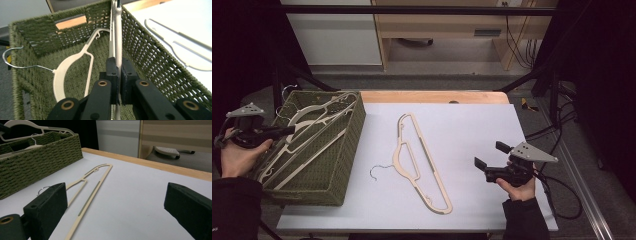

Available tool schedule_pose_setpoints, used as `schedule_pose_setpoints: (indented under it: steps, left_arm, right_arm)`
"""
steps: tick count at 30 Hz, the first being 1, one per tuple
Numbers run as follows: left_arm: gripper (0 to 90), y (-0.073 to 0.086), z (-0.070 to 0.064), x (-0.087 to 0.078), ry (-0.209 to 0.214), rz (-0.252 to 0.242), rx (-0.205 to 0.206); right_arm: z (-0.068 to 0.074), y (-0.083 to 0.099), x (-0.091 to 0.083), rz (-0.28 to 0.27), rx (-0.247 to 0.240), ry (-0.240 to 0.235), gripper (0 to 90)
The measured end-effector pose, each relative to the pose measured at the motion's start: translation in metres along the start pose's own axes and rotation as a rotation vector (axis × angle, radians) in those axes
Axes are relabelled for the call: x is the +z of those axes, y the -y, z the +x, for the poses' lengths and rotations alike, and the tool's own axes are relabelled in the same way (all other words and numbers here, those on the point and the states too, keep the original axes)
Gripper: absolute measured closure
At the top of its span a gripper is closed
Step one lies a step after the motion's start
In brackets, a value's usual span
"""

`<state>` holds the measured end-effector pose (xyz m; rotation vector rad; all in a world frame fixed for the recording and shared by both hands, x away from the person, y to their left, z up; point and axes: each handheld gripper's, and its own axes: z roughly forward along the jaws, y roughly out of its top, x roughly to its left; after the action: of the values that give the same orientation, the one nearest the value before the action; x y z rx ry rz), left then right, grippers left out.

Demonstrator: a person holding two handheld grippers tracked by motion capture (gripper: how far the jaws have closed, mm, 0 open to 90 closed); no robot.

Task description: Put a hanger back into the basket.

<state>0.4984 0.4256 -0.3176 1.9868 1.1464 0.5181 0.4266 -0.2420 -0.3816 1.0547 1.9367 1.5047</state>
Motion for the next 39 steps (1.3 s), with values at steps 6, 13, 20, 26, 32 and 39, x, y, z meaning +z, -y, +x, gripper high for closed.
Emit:
schedule_pose_setpoints:
  steps: [6,13,20,26,32,39]
  left_arm:
    - [86.8,0.009,0.0,0.02,0.006,0.064,-0.019]
    - [86.5,0.032,0.012,0.032,0.044,0.049,-0.119]
    - [84.0,0.034,0.018,0.034,-0.07,0.042,-0.15]
    - [79.5,0.04,0.026,0.042,-0.193,0.102,-0.199]
    - [71.0,0.044,0.03,0.044,-0.239,0.14,-0.213]
    - [66.0,0.052,0.035,0.046,-0.255,0.187,-0.266]
  right_arm:
    - [0.0,0.0,0.0,-0.004,0.004,0.003,5.3]
    - [0.0,0.0,0.0,0.001,0.001,-0.004,5.3]
    - [0.001,0.0,0.002,0.003,0.002,-0.004,5.5]
    - [0.002,0.002,0.005,0.014,0.002,-0.011,5.5]
    - [0.003,0.003,0.007,0.018,-0.001,-0.01,5.5]
    - [0.003,0.003,0.008,0.023,-0.002,-0.015,5.5]
